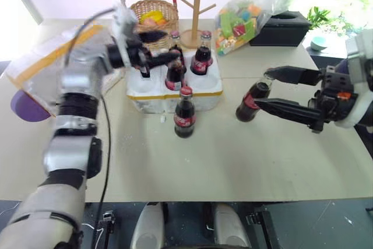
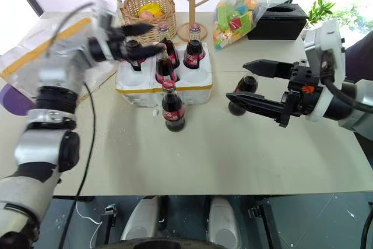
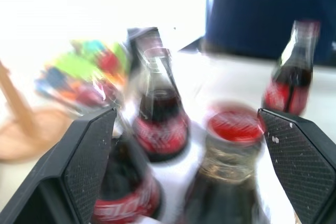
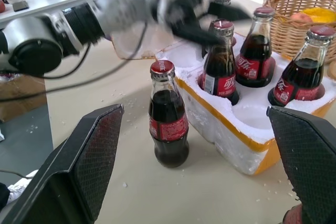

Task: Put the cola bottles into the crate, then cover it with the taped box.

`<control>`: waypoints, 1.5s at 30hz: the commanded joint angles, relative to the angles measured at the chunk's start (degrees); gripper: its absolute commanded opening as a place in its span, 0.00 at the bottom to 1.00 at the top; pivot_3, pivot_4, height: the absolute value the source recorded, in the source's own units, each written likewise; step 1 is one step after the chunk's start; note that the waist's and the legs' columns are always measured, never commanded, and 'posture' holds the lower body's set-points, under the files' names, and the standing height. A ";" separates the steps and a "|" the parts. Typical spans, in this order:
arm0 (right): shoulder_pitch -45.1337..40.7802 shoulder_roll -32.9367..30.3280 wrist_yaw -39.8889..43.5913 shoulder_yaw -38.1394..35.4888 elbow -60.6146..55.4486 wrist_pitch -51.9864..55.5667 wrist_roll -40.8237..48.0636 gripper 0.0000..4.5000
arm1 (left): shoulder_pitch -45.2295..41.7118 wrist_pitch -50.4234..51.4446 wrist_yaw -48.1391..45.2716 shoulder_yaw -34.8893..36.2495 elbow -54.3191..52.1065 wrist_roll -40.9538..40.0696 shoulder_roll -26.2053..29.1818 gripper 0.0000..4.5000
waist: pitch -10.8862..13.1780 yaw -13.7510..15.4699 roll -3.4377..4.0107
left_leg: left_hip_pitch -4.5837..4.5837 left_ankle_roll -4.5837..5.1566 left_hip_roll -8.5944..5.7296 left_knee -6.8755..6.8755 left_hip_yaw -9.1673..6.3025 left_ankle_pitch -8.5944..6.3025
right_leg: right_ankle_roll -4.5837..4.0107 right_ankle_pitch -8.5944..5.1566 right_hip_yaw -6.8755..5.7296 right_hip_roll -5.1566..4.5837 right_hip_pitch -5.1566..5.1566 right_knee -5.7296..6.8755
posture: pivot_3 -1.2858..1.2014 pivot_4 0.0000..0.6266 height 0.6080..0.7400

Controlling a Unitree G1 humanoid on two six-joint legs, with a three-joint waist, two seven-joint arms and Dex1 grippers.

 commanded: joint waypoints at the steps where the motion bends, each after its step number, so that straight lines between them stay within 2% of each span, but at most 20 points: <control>1: 0.96 -0.57 1.40 -0.95 -1.75 -0.56 -0.90 1.00 | 6.61 15.10 -6.42 2.58 -18.11 -9.64 8.32 1.00 | -0.01 -0.83 0.03 | 0.00 0.00 0.00 -0.05 0.00 0.00 | 0.00 0.00 0.01 -0.01 0.00 -0.01 | 0.52 0.24 1.00; 3: 1.50 -0.42 1.48 -0.98 -1.88 -0.66 -1.22 1.00 | 12.70 20.00 -7.55 2.44 -27.20 -12.93 12.37 1.00 | -0.04 -0.89 0.08 | 0.12 0.00 0.00 -0.07 0.07 0.00 | 0.00 0.00 0.09 -0.01 0.05 0.01 | 0.52 0.24 1.00; 6: 1.72 -0.21 1.19 -0.74 -1.80 -0.64 -1.56 1.00 | 23.56 19.72 -8.40 0.68 -38.65 -13.27 15.95 1.00 | -0.04 -0.65 0.09 | 0.27 -0.01 0.01 -0.06 0.11 0.00 | -0.11 -0.06 0.12 -0.01 0.15 0.00 | 0.52 0.24 1.00; 10: 1.72 -0.18 0.27 -1.19 -1.67 -0.24 -0.82 1.00 | 30.09 13.79 -2.73 -3.01 -41.83 -7.66 13.26 1.00 | -0.03 -0.19 0.07 | 0.24 -0.05 0.01 0.11 0.11 0.00 | -0.37 -0.10 0.12 -0.04 0.21 -0.07 | 0.52 0.24 1.00; 15: 1.45 -0.22 -1.32 -2.17 -1.43 0.26 0.90 1.00 | 30.54 8.70 4.13 -6.44 -39.19 -3.17 6.46 1.00 | -0.04 0.13 0.07 | 0.20 -0.04 0.01 0.21 0.17 0.00 | -0.39 -0.06 0.18 -0.03 0.24 -0.10 | 0.52 0.24 1.00; 19: 1.34 0.16 -2.64 -1.93 -1.50 0.01 1.43 1.00 | 31.40 4.61 5.92 -9.76 -36.54 -0.19 1.89 1.00 | -0.04 0.36 0.07 | 0.19 -0.02 0.02 0.17 0.18 -0.01 | -0.37 -0.06 0.20 0.04 0.20 -0.08 | 0.52 0.24 1.00; 32: 1.49 2.30 -5.03 -0.97 -1.20 -0.79 1.34 1.00 | 28.23 -2.06 7.91 -12.82 -25.21 4.33 -4.77 1.00 | -0.04 0.86 0.07 | 0.13 -0.01 0.03 0.26 0.19 -0.01 | -0.37 -0.06 0.21 0.04 0.20 -0.08 | 0.52 0.24 1.00; 40: 0.90 3.16 -4.30 0.30 -0.13 -1.10 0.25 1.00 | 28.21 -0.24 8.75 -11.97 -25.80 3.15 -7.35 1.00 | -0.05 0.77 0.07 | 0.13 0.00 0.03 0.31 0.19 -0.01 | -0.37 -0.05 0.21 0.04 0.19 -0.05 | 0.52 0.24 1.00; 43: 0.20 3.26 -3.92 1.36 0.30 -1.12 -0.30 1.00 | 28.76 1.52 8.72 -10.60 -27.21 1.53 -6.72 0.84 | -0.05 0.77 0.07 | 0.13 0.00 0.03 0.31 0.18 -0.01 | -0.37 -0.05 0.21 0.04 0.19 -0.04 | 0.52 0.24 1.00; 45: -0.16 3.15 -3.33 1.80 0.46 -1.00 -0.50 1.00 | 29.58 4.55 8.03 -8.81 -29.53 -0.57 -4.46 0.63 | -0.04 0.63 0.06 | 0.13 0.00 0.03 0.32 0.18 -0.01 | -0.37 -0.05 0.21 0.04 0.19 -0.04 | 0.52 0.24 1.00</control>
